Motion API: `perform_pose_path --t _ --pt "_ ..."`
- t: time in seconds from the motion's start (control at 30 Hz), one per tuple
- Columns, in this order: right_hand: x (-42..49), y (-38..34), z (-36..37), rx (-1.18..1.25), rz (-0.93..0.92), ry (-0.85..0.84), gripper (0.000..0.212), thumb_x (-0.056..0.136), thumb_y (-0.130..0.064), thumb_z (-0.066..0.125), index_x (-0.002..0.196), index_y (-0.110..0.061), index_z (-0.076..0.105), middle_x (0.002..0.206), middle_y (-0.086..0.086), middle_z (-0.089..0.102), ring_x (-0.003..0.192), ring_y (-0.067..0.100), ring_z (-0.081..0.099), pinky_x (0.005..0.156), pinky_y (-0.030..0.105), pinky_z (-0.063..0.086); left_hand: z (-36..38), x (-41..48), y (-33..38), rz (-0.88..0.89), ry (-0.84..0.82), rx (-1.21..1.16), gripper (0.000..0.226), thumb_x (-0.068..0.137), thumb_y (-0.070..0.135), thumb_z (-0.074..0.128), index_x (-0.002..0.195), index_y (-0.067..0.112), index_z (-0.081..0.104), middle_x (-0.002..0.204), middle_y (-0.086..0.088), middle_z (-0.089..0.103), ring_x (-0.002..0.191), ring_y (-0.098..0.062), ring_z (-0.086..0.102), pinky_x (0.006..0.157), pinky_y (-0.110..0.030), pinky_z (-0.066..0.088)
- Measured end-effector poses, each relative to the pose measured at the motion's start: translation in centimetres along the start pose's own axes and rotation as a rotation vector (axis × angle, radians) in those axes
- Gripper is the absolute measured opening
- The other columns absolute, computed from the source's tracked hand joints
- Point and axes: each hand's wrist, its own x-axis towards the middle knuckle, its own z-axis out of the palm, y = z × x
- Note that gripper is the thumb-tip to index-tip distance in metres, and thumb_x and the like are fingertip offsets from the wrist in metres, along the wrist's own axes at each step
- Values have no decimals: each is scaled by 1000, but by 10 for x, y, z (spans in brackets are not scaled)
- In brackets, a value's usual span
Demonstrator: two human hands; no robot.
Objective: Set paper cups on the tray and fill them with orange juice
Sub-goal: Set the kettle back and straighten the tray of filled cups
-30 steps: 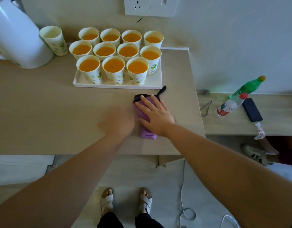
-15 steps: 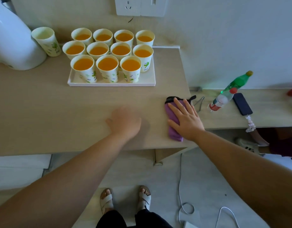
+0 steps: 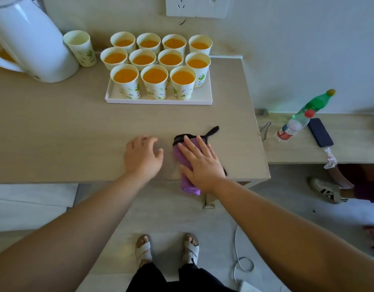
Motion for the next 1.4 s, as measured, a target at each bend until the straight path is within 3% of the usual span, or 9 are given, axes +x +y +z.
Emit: perform_pose_path --t 0.2,0.37,0.5,0.6,0.67,0.83,1.0,1.17,1.4 --pt "31 17 -12 130 522 215 62 97 -38 41 151 -14 22 160 11 -2 147 28 -6 119 42 -3 -36 -1 -63 -179 31 -16 40 95 34 51 132 18 53 142 -8 42 134 -33 29 108 -40 29" --pt "81 -110 18 -8 156 21 72 97 -54 27 153 -15 2 159 10 -16 145 30 -17 117 49 -9 -59 0 -114 -225 58 -1 42 95 31 52 133 13 53 141 -13 44 131 -37 32 106 -44 32" --pt "103 -156 24 -163 -164 -91 67 98 -52 28 153 -18 8 159 10 -13 146 31 -14 117 46 -7 -86 18 -160 -244 40 9 41 95 33 51 133 16 53 141 -11 44 131 -36 31 104 -43 33" --pt "95 -164 38 -61 -41 124 54 93 -45 36 139 -20 48 151 18 32 136 43 31 108 53 32 -107 34 -197 -254 37 5 40 96 35 49 133 19 53 143 -7 41 133 -34 29 106 -43 32" --pt "101 -180 42 39 48 151 53 89 -42 35 131 -18 58 142 19 45 127 44 45 97 55 45 -117 42 -217 -262 22 1 41 97 36 47 134 20 51 145 -6 39 134 -33 28 106 -42 31" --pt "194 -249 36 23 -19 13 53 102 -39 28 152 -24 16 161 5 -4 147 26 -6 119 36 -1 -132 62 -255 -243 -5 1 42 98 38 41 131 15 53 142 -6 46 129 -32 38 105 -35 30" --pt "278 -262 26 69 244 88 53 102 -39 30 151 -25 18 161 5 -3 147 25 -3 119 38 6 -140 70 -273 -140 -111 -57 55 90 41 25 130 19 54 139 -1 50 128 -23 43 104 -31 26" --pt "318 -268 16 130 427 115 56 101 -38 30 153 -25 12 160 8 -7 147 28 -7 119 40 2 -145 67 -277 -183 -123 -115 43 100 43 37 138 25 47 146 5 41 131 -24 37 107 -31 29" --pt "309 -286 24 28 177 45 55 101 -42 27 152 -26 13 161 6 -5 147 25 -4 119 39 3 -148 68 -280 -171 -70 -165 39 100 38 39 135 25 50 141 2 47 129 -26 38 105 -32 30"
